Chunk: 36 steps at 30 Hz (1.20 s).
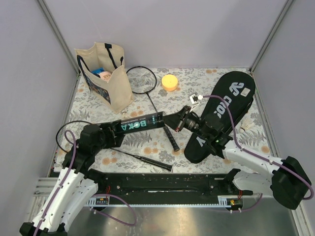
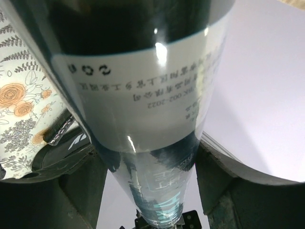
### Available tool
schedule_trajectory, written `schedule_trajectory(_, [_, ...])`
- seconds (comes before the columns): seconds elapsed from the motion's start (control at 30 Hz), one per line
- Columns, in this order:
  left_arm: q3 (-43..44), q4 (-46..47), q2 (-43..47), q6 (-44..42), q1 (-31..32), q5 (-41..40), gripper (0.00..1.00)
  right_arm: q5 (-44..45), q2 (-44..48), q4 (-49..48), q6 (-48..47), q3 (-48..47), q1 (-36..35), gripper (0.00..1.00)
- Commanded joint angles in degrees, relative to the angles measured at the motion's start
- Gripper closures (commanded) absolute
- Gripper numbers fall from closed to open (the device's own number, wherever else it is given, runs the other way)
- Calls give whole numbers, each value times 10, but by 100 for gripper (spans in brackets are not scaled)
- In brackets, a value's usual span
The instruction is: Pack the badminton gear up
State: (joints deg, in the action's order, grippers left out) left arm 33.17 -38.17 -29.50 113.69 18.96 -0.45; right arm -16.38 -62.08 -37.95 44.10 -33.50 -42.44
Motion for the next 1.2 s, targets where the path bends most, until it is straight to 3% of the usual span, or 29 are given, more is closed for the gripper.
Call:
schedule_trajectory(0.0, [5, 64, 8, 21, -3, 24, 53, 19, -38, -56, -15, -38, -33, 98])
schedule_trajectory(0.33, [-1, 71, 13, 21, -3, 21, 53, 28, -74, -79, 9, -42, -56, 90])
schedule_trajectory(0.5, [-5, 73, 21, 22, -4, 14, 54, 49, -55, -64, 21, -38, -56, 73])
schedule_trajectory(0.7, [-5, 50, 40, 13, -3, -24, 54, 106, 19, 123, 35, -70, -56, 50])
schedule_trajectory(0.83, [-6, 45, 47, 7, -3, -41, 54, 119, 56, 184, 34, -85, -56, 41])
schedule_trajectory(1.03, [-8, 43, 46, -6, -3, -54, 54, 160, 93, 263, 44, -94, -56, 40])
schedule_trajectory(1.17, [-8, 31, 56, -23, -3, -89, 54, 237, 113, 315, 21, -99, -56, 40])
